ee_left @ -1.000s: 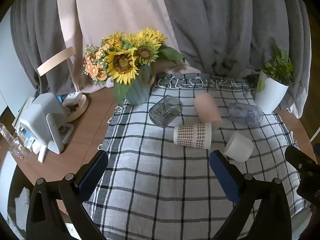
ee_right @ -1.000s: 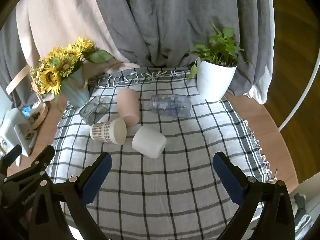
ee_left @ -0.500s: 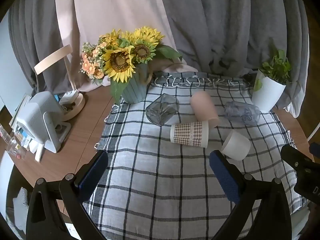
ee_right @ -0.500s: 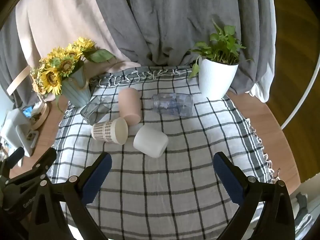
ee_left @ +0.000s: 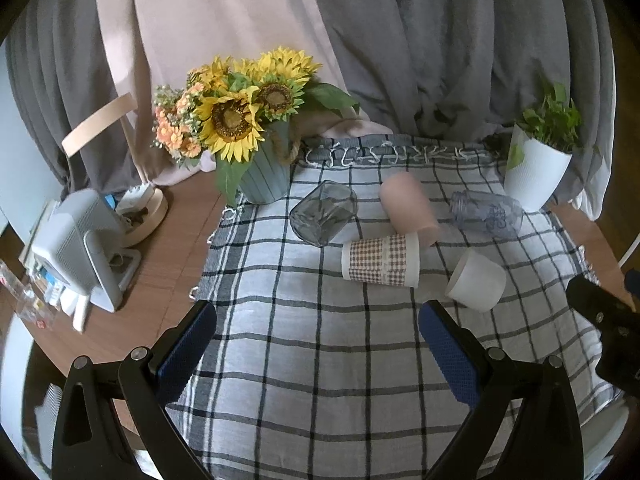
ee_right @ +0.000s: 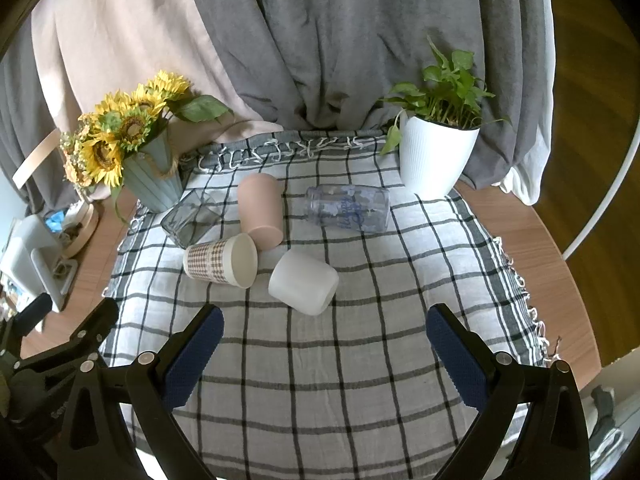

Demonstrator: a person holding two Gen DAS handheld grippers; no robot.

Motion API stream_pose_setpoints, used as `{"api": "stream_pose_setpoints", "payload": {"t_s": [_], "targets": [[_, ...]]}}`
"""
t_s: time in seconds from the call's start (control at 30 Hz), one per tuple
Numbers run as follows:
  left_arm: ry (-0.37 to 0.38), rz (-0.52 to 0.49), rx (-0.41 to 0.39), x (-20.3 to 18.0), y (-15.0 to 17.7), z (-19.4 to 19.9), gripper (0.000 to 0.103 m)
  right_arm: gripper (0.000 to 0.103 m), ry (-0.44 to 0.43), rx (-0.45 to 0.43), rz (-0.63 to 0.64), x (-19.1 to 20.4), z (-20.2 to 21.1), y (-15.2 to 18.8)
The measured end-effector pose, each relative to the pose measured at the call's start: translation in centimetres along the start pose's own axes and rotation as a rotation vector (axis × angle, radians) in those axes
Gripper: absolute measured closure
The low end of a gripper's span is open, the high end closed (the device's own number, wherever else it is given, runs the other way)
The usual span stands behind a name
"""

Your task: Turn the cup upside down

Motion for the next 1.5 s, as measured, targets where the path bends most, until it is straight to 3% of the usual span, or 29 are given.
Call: {"api": "stream_pose_setpoints", "payload": {"t_s": [1.5], "targets": [[0.035, 0.005, 0.021, 0.01, 0.36, -0.72, 0.000, 0.001, 0.001, 0.013, 0.012, 0.45, -0.57, 0.68]]}}
Point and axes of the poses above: each gripper's, at about its wrist camera, not at the fingertips, and z roughly against the way its jaws point, x to its left, y to its underside, the point moved 9 cm from there along -z, roughly the way its jaws point, and after that the axes turned 13 degrees about -x, right-handed, at the moved point
